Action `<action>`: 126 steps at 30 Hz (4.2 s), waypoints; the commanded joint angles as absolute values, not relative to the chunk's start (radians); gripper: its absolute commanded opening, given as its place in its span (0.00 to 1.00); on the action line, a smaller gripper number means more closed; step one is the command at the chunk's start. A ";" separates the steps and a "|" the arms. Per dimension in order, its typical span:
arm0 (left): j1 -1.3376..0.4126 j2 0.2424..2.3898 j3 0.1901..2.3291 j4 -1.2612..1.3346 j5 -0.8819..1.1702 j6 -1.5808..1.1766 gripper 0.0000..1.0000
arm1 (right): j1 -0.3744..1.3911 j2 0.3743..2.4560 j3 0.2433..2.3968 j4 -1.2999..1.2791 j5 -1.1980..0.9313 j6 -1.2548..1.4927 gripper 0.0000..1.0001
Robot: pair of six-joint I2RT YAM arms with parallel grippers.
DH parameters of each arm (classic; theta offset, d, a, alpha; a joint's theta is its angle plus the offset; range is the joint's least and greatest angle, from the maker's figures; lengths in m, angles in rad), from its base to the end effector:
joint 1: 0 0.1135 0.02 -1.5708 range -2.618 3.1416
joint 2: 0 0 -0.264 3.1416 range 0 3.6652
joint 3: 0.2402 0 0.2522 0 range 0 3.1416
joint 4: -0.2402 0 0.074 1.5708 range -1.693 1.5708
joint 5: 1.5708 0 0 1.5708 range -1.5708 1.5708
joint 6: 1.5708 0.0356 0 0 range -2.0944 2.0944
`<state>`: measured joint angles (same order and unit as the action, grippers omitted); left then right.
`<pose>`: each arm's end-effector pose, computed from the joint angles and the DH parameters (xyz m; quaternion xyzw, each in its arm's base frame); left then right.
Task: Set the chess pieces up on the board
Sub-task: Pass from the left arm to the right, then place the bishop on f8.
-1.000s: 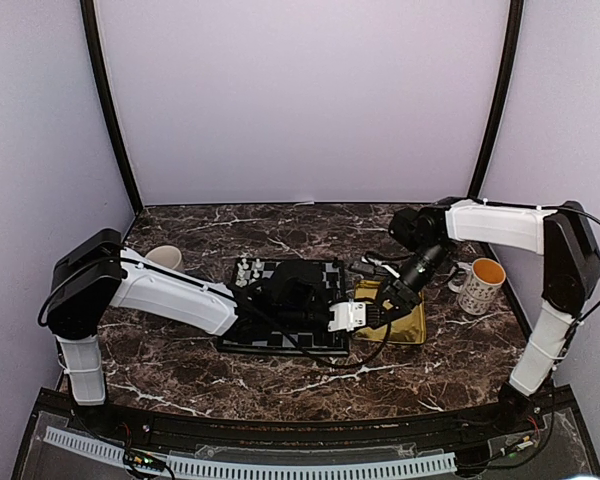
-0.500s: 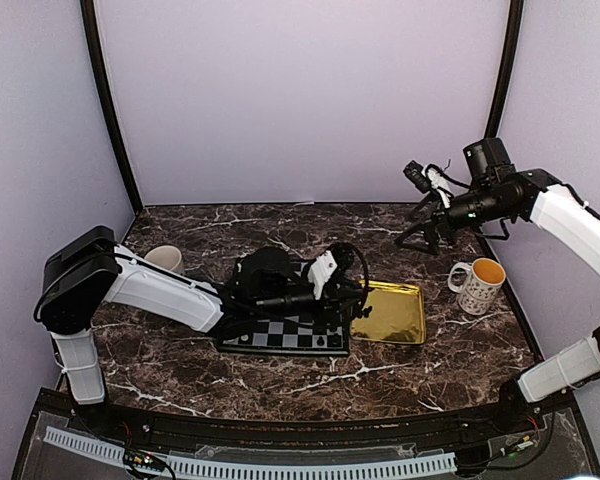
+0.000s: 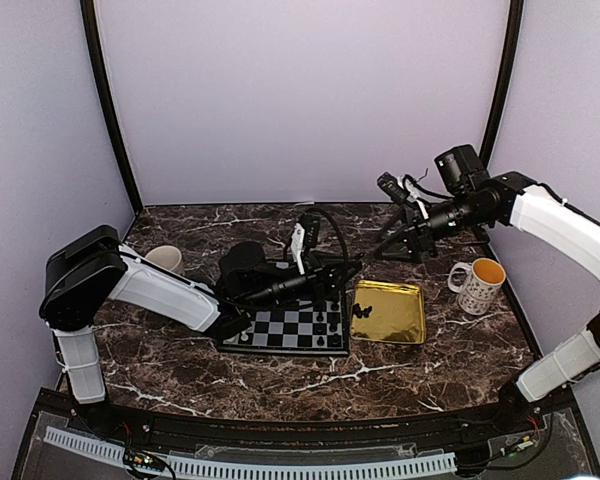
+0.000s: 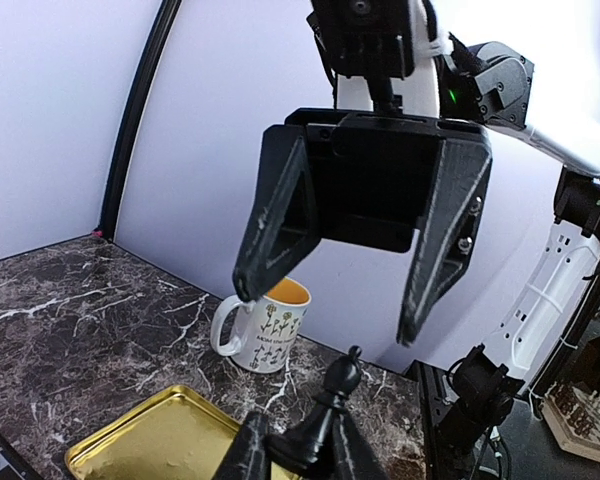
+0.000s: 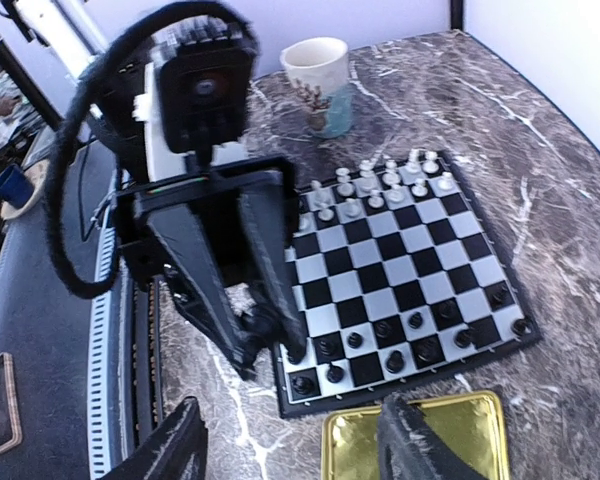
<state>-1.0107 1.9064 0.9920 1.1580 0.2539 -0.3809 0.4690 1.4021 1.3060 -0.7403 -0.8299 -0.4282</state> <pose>0.2098 -0.3514 0.2315 0.2841 0.5501 -0.5608 0.5498 0.2477 0.1549 0.3372 -0.5008 0.7069 0.3829 0.3208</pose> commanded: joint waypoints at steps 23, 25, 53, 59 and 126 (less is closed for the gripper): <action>-1.009 1.932 1.009 1.249 0.285 -0.436 0.15 | 0.570 1.506 1.391 -0.717 -0.885 -0.357 0.20; -1.009 1.932 1.009 1.249 0.285 -0.434 0.15 | 0.570 1.509 1.391 -0.720 -0.886 -0.357 0.19; -1.006 1.828 0.907 1.131 0.247 -0.250 0.47 | 0.578 1.574 1.507 -0.766 -0.751 -0.370 0.00; -1.006 1.684 0.829 0.902 0.108 -0.186 0.50 | 0.574 1.708 1.625 -0.758 -0.603 -0.345 0.00; -1.002 1.378 0.794 0.442 -0.127 -0.107 0.48 | 0.617 2.052 1.881 -1.100 -0.283 -0.472 0.00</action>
<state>-1.0042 1.3972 0.7830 0.4610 -0.1173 -0.1169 0.5949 2.1456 1.9663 -1.1194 -0.2207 -0.4408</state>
